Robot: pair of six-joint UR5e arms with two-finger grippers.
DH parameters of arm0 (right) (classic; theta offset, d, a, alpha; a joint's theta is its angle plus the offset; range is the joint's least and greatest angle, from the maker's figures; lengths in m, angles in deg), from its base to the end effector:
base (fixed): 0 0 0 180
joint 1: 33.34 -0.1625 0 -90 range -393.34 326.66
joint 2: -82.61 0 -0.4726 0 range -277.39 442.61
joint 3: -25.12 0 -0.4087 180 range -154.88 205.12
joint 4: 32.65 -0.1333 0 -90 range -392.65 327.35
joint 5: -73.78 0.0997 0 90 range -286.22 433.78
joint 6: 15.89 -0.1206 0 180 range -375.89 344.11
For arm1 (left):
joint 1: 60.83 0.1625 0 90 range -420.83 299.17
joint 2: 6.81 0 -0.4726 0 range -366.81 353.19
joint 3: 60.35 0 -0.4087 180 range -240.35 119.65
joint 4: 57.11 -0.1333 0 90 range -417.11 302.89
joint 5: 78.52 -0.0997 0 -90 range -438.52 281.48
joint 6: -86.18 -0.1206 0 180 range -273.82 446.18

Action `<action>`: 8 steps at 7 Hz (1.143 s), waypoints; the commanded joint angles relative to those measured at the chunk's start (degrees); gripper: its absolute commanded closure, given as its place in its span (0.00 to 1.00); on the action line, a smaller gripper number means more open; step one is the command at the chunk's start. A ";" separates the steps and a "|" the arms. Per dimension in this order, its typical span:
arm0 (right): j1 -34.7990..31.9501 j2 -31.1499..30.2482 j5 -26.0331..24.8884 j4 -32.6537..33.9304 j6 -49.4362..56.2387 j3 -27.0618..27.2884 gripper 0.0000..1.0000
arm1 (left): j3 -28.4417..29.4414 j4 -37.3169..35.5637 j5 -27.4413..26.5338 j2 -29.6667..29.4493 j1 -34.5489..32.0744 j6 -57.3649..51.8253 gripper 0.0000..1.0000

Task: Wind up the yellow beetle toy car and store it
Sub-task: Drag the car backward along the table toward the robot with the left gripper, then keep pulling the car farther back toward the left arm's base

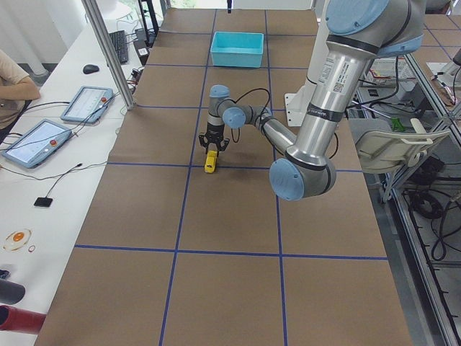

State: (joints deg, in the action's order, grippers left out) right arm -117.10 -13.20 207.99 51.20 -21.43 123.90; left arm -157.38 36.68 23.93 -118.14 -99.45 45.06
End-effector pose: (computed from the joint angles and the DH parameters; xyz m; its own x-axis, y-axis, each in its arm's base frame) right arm -0.0024 -0.4750 0.6810 0.7076 -0.0921 0.7006 0.0392 0.9951 0.0913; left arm 0.4632 -0.5074 0.4552 -0.0434 0.9762 0.2124 -0.8402 -0.1507 0.5209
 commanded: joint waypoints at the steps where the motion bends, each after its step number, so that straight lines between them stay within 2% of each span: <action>1: 0.00 0.09 0.00 0.00 0.00 -0.16 0.00 | -0.09 2.44 0.11 2.15 -0.05 -0.19 1.00; 5: 0.00 0.09 0.00 0.00 0.00 -0.08 0.00 | -0.71 3.24 0.64 4.09 -0.40 -0.37 1.00; 8: 0.00 0.01 0.00 0.00 0.00 -0.08 0.00 | -0.27 3.16 5.11 4.10 -1.28 -0.37 1.00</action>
State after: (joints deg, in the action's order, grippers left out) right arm -117.10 -13.15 207.99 51.20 -21.43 123.82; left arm -157.90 39.89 27.37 -114.07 -100.30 44.70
